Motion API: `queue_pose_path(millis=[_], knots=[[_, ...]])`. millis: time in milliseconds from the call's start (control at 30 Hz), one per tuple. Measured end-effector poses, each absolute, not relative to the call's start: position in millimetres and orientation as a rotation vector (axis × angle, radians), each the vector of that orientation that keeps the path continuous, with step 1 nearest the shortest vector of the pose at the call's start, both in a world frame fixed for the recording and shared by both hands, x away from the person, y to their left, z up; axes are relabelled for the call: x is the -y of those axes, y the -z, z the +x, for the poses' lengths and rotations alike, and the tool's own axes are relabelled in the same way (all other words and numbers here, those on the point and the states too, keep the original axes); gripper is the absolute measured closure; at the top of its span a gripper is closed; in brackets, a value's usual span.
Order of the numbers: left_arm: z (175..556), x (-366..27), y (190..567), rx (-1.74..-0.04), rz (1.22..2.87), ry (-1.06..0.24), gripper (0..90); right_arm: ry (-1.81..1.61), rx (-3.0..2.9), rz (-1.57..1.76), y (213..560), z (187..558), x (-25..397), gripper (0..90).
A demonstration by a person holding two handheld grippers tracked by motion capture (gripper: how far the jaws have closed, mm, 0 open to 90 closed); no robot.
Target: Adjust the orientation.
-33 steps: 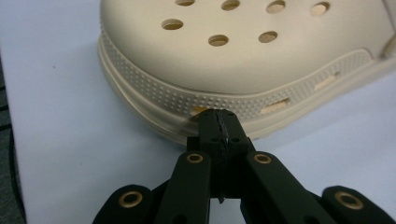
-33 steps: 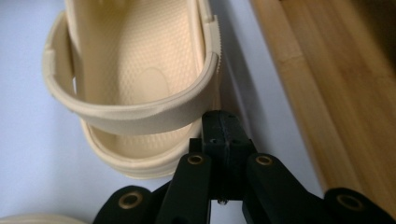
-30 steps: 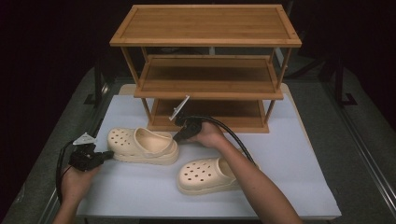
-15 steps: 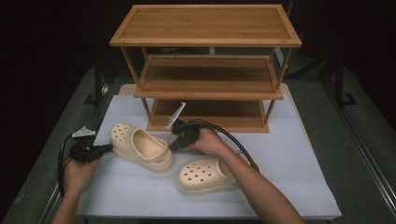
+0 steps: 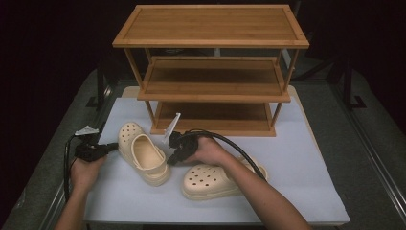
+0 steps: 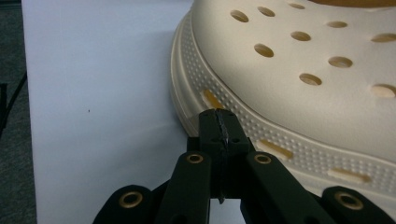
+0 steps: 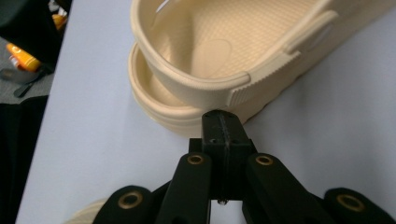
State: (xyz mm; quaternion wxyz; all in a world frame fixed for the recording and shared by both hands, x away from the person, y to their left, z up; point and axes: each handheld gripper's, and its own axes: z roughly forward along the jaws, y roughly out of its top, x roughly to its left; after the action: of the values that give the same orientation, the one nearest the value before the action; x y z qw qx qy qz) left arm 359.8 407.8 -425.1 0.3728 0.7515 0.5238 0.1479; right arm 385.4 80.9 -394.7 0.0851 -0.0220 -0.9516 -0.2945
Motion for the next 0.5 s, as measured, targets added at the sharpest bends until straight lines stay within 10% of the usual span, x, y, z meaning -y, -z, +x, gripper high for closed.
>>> queue_pose_path(millis=[500], knots=[[369,-399,421,-1.318,1.943,-0.389,90.0,0.842,2.82,0.025,392,372,-98,89.7]])
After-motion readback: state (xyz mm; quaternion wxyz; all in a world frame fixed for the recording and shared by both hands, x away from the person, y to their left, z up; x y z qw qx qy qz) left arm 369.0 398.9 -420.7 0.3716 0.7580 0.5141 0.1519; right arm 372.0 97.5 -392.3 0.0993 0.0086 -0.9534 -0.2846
